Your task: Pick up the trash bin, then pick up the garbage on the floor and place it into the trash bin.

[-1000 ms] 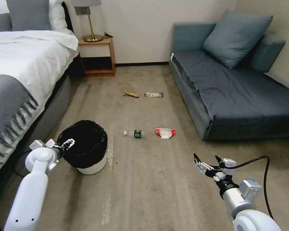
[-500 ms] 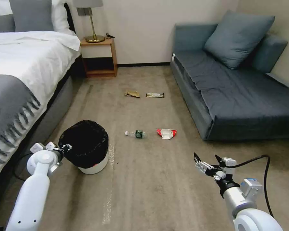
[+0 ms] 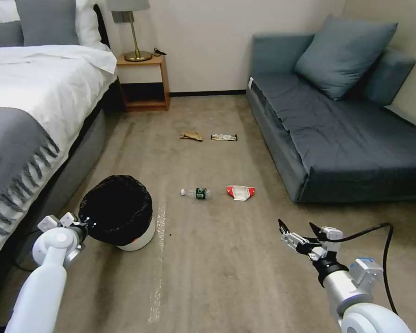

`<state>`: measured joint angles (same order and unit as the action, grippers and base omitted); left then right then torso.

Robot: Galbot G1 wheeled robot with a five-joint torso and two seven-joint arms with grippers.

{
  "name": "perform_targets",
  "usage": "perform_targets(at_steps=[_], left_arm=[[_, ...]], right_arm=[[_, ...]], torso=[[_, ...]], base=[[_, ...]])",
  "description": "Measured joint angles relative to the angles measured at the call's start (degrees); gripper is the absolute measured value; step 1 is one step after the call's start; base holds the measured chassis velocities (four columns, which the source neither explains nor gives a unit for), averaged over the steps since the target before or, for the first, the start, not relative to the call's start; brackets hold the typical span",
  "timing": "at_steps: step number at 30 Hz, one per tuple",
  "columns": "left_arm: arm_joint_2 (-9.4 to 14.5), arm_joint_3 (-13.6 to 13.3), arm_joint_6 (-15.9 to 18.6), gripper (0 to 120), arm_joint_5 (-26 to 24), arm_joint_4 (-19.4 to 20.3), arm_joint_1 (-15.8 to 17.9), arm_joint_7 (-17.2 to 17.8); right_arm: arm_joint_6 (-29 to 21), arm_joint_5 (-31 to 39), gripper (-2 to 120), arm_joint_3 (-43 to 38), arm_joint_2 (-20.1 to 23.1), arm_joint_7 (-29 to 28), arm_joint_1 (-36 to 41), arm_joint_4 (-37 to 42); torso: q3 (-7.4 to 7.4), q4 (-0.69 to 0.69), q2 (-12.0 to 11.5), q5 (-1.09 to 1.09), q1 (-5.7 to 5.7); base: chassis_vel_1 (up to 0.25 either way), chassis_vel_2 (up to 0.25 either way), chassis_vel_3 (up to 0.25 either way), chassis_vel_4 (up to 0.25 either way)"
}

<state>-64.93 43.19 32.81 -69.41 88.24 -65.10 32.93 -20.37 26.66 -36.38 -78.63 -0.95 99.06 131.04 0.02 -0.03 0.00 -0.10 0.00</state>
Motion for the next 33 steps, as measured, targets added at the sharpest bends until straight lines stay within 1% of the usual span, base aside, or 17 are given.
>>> perform_targets(at_steps=[1, 4, 5, 6, 7, 8, 9, 10, 11, 12, 14, 15, 16, 19, 20, 24, 33], left_arm=[[0.0, 0.0, 0.0, 3, 0.0, 0.0, 0.0, 0.0], [-0.2, 0.7, -1.2, 3, 3.7, 3.8, -3.3, -0.8], [-0.3, 1.1, -1.7, 3, 5.3, 5.6, -4.5, -0.9], [-0.3, 1.1, -1.7, 3, 5.3, 5.6, -4.5, -0.9], [-0.5, 1.6, -2.2, 3, 7.0, 7.7, -5.9, -0.9], [-0.7, 2.0, -2.7, 3, 8.2, 10.2, -7.2, -0.9], [-0.7, 2.0, -2.7, 3, 8.2, 10.2, -7.2, -0.9], [-0.8, 2.1, -3.0, 3, 8.9, 11.9, -8.1, -0.9], [-1.1, 2.2, -3.4, 3, 9.8, 14.6, -9.4, -0.9], [-1.1, 2.2, -3.4, 3, 9.8, 14.6, -9.4, -0.9], [-1.2, 2.3, -3.8, 3, 11.1, 17.3, -10.7, -0.8], [-1.3, 2.3, -4.5, 3, 13.2, 19.1, -11.7, -0.9], [-1.3, 2.3, -4.5, 3, 13.2, 19.1, -11.7, -0.9], [-1.7, 2.3, -6.7, 3, 19.8, 21.6, -13.3, -1.6], [-1.7, 2.3, -6.7, 3, 19.8, 21.6, -13.3, -1.6], [-2.5, 2.3, -8.9, 3, 25.5, 24.4, -14.5, -1.1], [-2.7, 2.6, -10.7, 3, 29.5, 24.1, -15.7, 0.6]], right_arm=[[0.0, 0.0, 100, 0.0, 0.0, 0.0, 0.0, 0.0], [0.2, 0.0, 100, 0.3, -0.1, 0.0, 1.0, 0.7], [0.3, 0.0, 100, 0.4, -0.2, 0.0, 1.3, 1.0], [0.3, 0.0, 100, 0.4, -0.2, 0.0, 1.3, 1.0], [0.3, 0.0, 100, 0.6, -0.2, 0.0, 1.6, 1.3], [0.3, 0.0, 100, 0.9, -0.3, 0.0, 1.7, 1.6], [0.3, 0.0, 100, 0.9, -0.3, 0.0, 1.7, 1.6], [0.4, -0.1, 100, 1.1, -0.4, 0.0, 1.8, 1.8], [0.4, -0.1, 100, 1.5, -0.5, 0.0, 1.8, 2.1], [0.4, -0.1, 100, 1.5, -0.5, 0.0, 1.8, 2.1], [0.4, -0.2, 100, 1.9, -0.6, 0.0, 1.9, 2.4], [0.4, -0.2, 100, 2.1, -0.7, 0.0, 2.1, 2.7], [0.4, -0.2, 100, 2.1, -0.7, 0.0, 2.1, 2.7], [0.6, -0.1, 100, 2.4, -0.8, 0.1, 2.5, 3.1], [0.6, -0.1, 100, 2.4, -0.8, 0.1, 2.5, 3.1], [0.9, 1.8, 100, 2.5, -0.7, 0.3, 3.0, 4.2], [0.6, 3.9, 100, 2.0, 0.4, 0.5, 3.3, 5.6]], torso=[[0.0, 0.0, 0.0, 0.0, 0.0], [0.01, -0.04, 0.0, -0.1, 0.0], [0.01, -0.05, 0.0, -0.06, 0.01], [0.01, -0.05, 0.0, -0.06, 0.01], [0.01, -0.03, 0.0, 0.02, 0.0], [0.01, 0.01, 0.0, 0.03, 0.01], [0.01, 0.01, 0.0, 0.03, 0.01], [0.0, 0.02, 0.0, 0.03, 0.01], [-0.01, 0.03, 0.0, 0.05, 0.0], [-0.01, 0.03, 0.0, 0.05, 0.0], [-0.01, 0.02, 0.0, 0.08, 0.0], [-0.01, 0.02, 0.0, 0.08, 0.0], [-0.01, 0.02, 0.0, 0.08, 0.0], [-0.01, 0.03, 0.0, 0.09, 0.0], [-0.01, 0.03, 0.0, 0.09, 0.0], [-0.02, 0.03, 0.0, 0.1, 0.0], [-0.02, 0.03, 0.0, 0.1, 0.0]], base=[[0.0, 0.0, 0.0, 0.0], [0.0, 0.0, 0.0, 0.0], [0.0, 0.0, 0.0, 0.0], [0.0, 0.0, 0.0, 0.0], [0.0, 0.0, 0.0, 0.0], [0.0, 0.0, 0.0, 0.0], [0.0, 0.0, 0.0, 0.0], [0.0, 0.0, 0.0, 0.0], [0.0, 0.0, 0.0, 0.0], [0.0, 0.0, 0.0, 0.0], [0.0, 0.0, 0.0, 0.0], [0.0, 0.0, 0.0, 0.0], [0.0, 0.0, 0.0, 0.0], [0.0, 0.0, 0.0, 0.0], [0.0, 0.0, 0.0, 0.0], [0.0, 0.0, 0.0, 0.0], [0.0, 0.0, 0.0, 0.0]])
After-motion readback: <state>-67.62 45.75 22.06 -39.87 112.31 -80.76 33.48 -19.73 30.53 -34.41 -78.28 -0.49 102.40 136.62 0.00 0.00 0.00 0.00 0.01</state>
